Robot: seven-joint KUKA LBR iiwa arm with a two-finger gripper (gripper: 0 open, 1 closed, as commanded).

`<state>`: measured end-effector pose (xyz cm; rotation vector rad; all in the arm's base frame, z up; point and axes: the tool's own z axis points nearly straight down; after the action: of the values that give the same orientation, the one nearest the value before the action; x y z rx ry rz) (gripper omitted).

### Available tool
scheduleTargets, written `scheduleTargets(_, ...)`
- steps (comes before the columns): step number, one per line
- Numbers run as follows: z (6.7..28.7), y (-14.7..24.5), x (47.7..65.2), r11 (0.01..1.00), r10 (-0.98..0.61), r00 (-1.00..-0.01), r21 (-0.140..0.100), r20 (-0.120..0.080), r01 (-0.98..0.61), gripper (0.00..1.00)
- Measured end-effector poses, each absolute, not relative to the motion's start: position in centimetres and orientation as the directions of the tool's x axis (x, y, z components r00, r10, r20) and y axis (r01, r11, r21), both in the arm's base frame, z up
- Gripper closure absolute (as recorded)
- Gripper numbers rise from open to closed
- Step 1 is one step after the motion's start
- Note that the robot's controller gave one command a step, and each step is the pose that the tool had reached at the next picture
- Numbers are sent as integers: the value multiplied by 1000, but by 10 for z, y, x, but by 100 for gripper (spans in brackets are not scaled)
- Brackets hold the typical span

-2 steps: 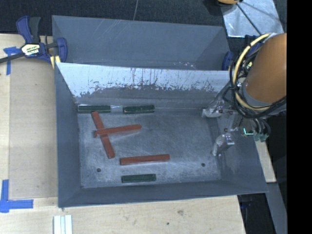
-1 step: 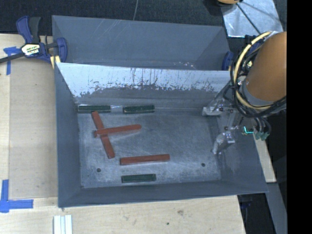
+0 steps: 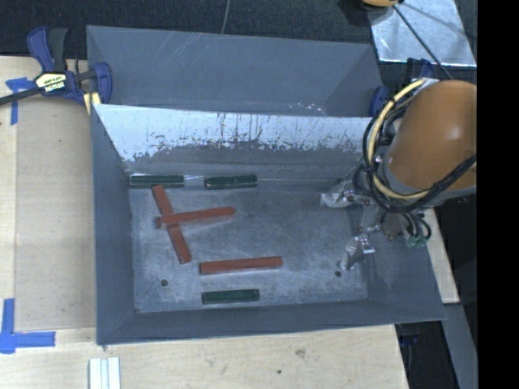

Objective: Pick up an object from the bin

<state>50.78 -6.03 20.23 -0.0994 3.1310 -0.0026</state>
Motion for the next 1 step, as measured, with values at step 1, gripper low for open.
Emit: scheduleTargets(1, 134, -28, 511, 1000, -13, -1000, -1, -7, -13, 0)
